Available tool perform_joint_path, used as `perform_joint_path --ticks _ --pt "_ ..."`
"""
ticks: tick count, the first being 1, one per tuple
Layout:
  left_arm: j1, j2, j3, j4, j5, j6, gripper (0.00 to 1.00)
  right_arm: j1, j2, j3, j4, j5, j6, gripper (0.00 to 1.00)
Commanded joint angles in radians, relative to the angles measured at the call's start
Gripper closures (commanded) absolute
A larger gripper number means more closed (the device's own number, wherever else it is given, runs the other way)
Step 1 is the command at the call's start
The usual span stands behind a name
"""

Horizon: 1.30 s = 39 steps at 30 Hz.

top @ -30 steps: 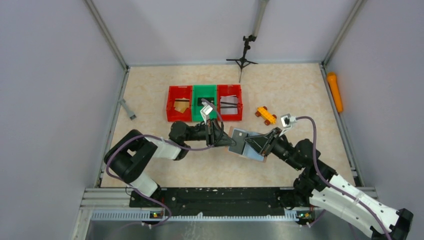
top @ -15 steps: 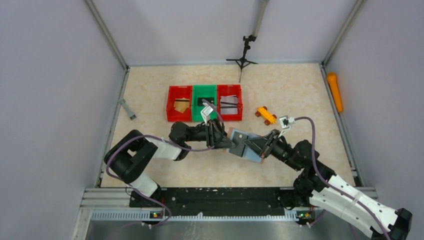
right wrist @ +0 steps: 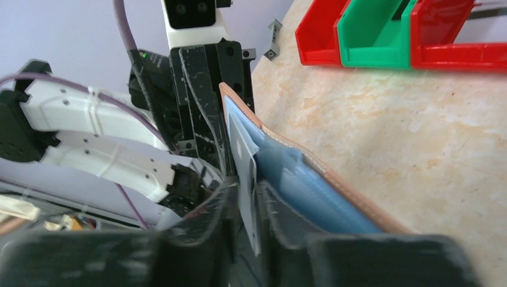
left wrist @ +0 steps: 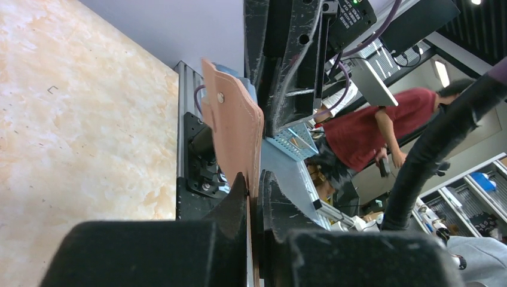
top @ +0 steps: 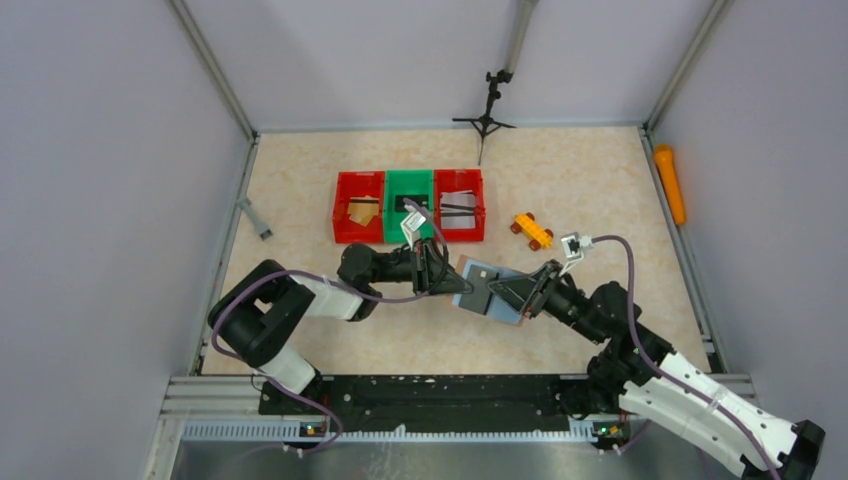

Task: Take the credit cards out of the card holder
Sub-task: Remove the credit card from the card holder.

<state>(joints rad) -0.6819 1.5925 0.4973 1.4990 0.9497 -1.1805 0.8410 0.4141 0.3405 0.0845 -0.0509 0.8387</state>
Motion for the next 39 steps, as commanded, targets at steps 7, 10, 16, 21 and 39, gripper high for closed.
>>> perform_joint_path --ticks 7,10,16,21,39 --pt "0.008 -0.049 0.002 0.121 -0.012 0.01 1.0 -0.016 0.0 -0.048 0.09 -0.05 0.014 0.69" --pt "0.013 -0.052 0.0 0.121 -0.015 0.006 1.0 -0.017 -0.011 -0.067 0.105 -0.061 0.015 0.76" --pt "0.02 -0.048 0.001 0.121 -0.014 -0.007 1.0 -0.016 -0.049 -0.094 0.102 -0.056 0.018 0.73" --pt "0.023 -0.043 0.004 0.121 -0.011 -0.013 1.0 -0.016 -0.062 -0.105 0.104 -0.063 0.021 0.86" --pt "0.031 -0.037 0.01 0.121 0.003 -0.027 0.86 -0.017 -0.121 -0.086 0.005 -0.016 0.008 1.0"
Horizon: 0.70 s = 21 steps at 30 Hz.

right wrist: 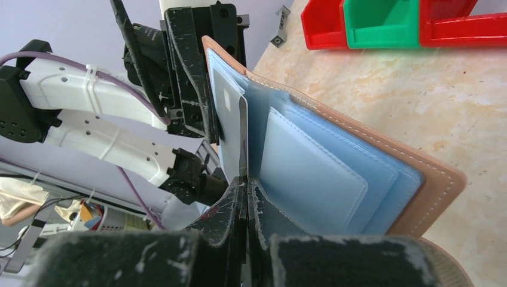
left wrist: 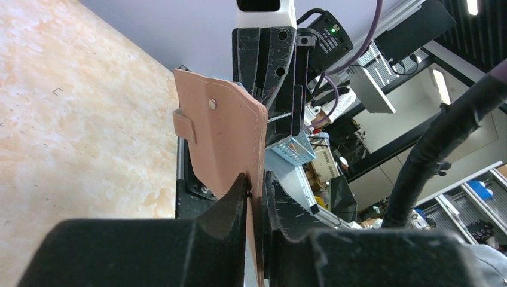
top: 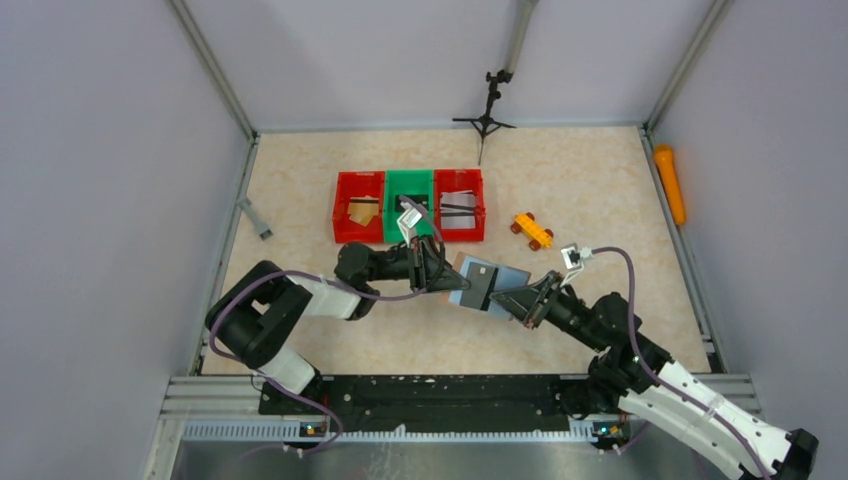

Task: Take the credit cards out of the card holder
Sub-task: Remove the credit card from the card holder.

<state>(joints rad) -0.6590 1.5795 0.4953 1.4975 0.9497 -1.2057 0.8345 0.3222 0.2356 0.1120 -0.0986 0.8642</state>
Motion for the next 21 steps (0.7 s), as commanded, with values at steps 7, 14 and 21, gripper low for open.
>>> perform_joint_path --ticks 7,14,21 --pt "0.011 -0.024 0.012 0.122 0.001 -0.005 1.0 -0.011 -0.042 0.014 -0.024 0.028 -0.013 1.0" --pt "0.011 -0.024 0.014 0.122 0.009 -0.009 1.0 -0.012 -0.022 0.008 0.045 0.005 -0.009 0.68" --pt "-0.005 -0.03 0.025 0.122 0.031 -0.013 1.0 -0.012 0.017 0.01 0.094 0.0 -0.009 0.64"
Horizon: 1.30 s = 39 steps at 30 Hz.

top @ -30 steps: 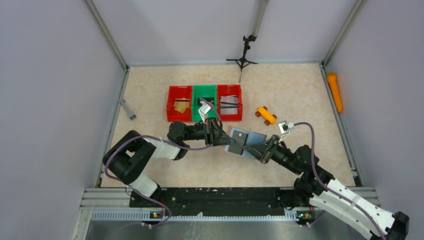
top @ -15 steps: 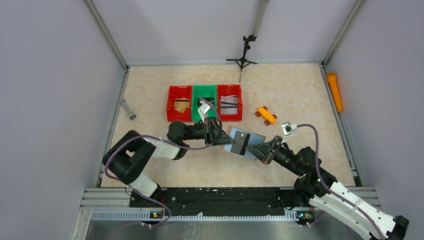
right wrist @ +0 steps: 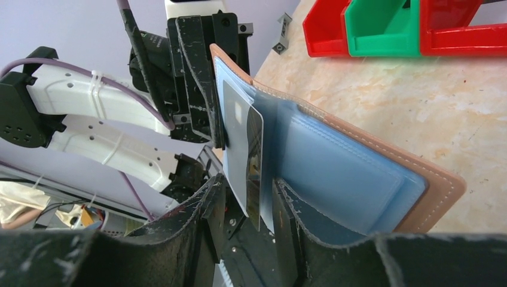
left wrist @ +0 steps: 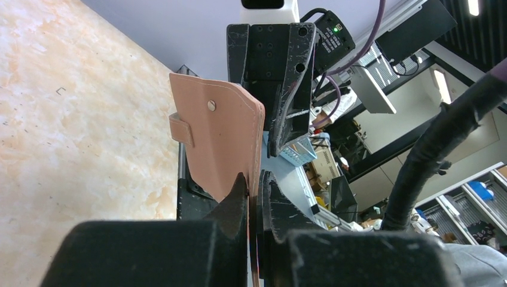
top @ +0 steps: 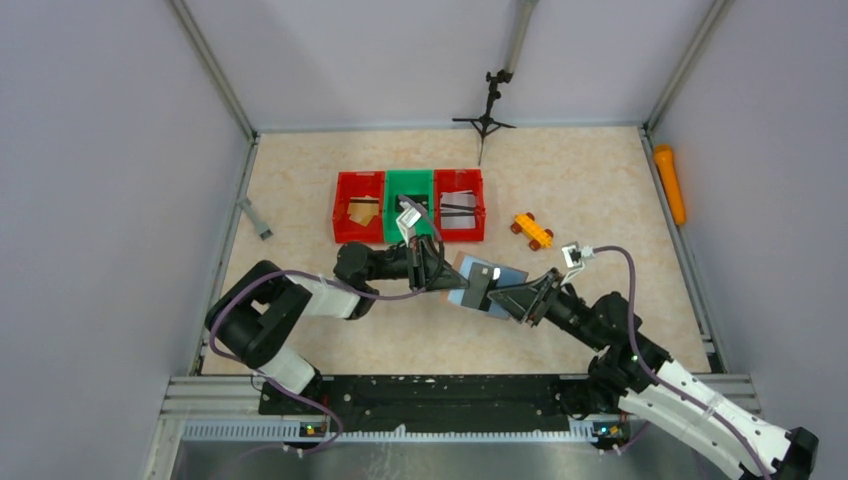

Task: Take the credit cards out of the card holder
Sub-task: Remove the credit card from the card holder.

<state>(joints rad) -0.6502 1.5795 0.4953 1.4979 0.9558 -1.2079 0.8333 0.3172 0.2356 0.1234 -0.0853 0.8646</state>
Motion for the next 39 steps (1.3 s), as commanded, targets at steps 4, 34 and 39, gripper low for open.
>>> perform_joint_path --ticks 4,34,39 --pt "-0.02 -0.033 0.025 0.122 0.025 -0.005 1.0 -0.011 0.044 0.013 0.111 -0.03 -0.005 0.8" --pt "0.113 -0.41 -0.059 -0.732 -0.395 0.49 1.0 -0.012 -0.193 -0.012 -0.094 0.321 0.07 1.0" --pt "0.113 -0.571 -0.081 -0.903 -0.582 0.586 1.0 -0.013 -0.05 -0.01 0.061 0.285 0.075 1.0"
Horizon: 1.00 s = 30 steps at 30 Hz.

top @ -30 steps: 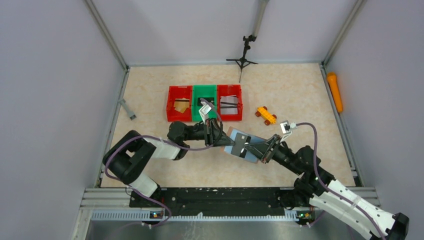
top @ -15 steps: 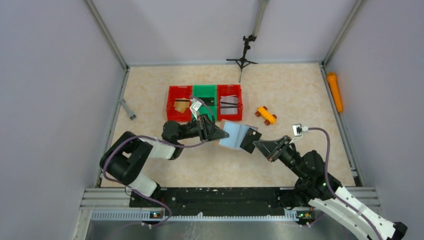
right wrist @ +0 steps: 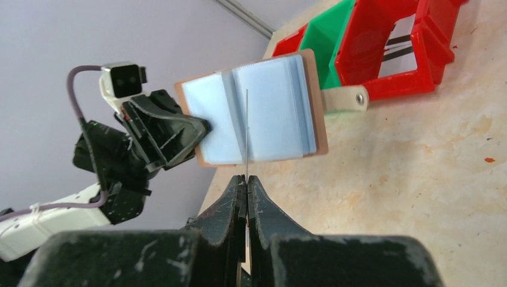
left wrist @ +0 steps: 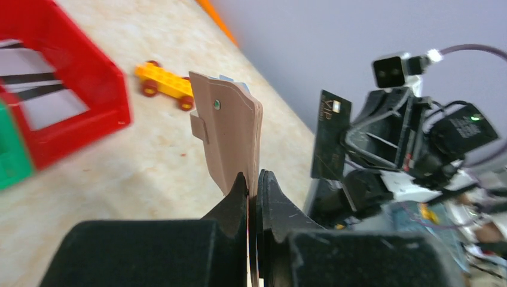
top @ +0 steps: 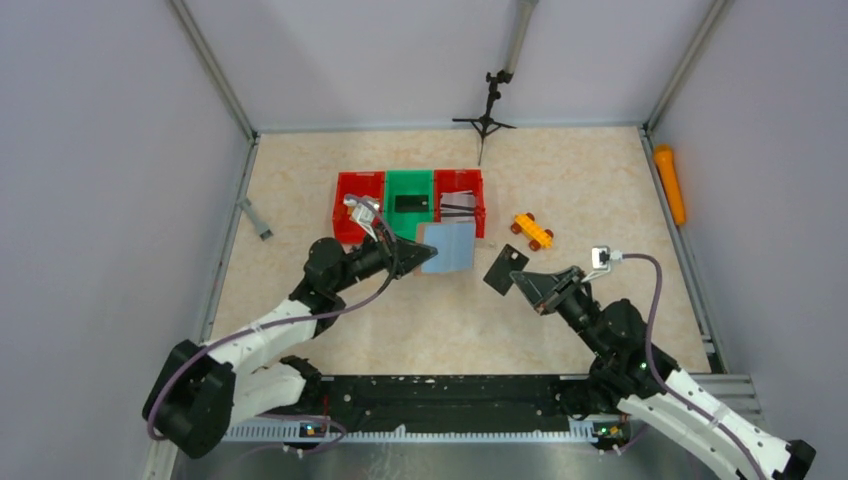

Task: Take the credit cards out of the card holder
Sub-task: Remove the credit card from the card holder, then place the credit card in the storage box.

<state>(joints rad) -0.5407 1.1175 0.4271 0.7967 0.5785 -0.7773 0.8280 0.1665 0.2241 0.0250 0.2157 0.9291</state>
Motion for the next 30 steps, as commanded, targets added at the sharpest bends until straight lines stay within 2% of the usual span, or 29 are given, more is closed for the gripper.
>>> perform_joint_path --ticks 1,3,9,13,16,20,26,30 --pt "0.003 -0.144 -0.018 -0.236 -0.247 0.168 1.0 -0.006 0.139 0.006 0.203 -0.026 0.008 1.0" --pt "0.002 -0.226 -0.03 -0.303 -0.353 0.196 1.0 -0.006 0.238 0.025 0.279 -0.037 0.015 1.0" --pt "0.003 -0.501 -0.083 -0.476 -0.709 0.245 1.0 -0.004 0.613 0.226 0.222 0.05 0.151 1.0" --pt "0.002 -0.627 -0.096 -0.545 -0.885 0.265 1.0 0.003 0.823 0.343 0.279 0.062 0.217 1.0" --pt "0.003 -0.69 -0.107 -0.572 -0.975 0.269 1.0 0.019 0.957 0.429 0.293 0.121 0.306 1.0" --pt "0.003 -0.756 -0.121 -0.596 -1.046 0.268 0.96 0.037 1.122 0.585 0.19 0.256 0.463 1.0" --pt "0.003 -0.818 -0.127 -0.627 -1.107 0.268 0.97 0.059 1.365 0.711 0.374 0.333 0.569 1.0" --pt "0.003 -0.857 -0.138 -0.633 -1.14 0.268 0.98 0.078 1.483 0.854 0.269 0.436 0.633 1.0"
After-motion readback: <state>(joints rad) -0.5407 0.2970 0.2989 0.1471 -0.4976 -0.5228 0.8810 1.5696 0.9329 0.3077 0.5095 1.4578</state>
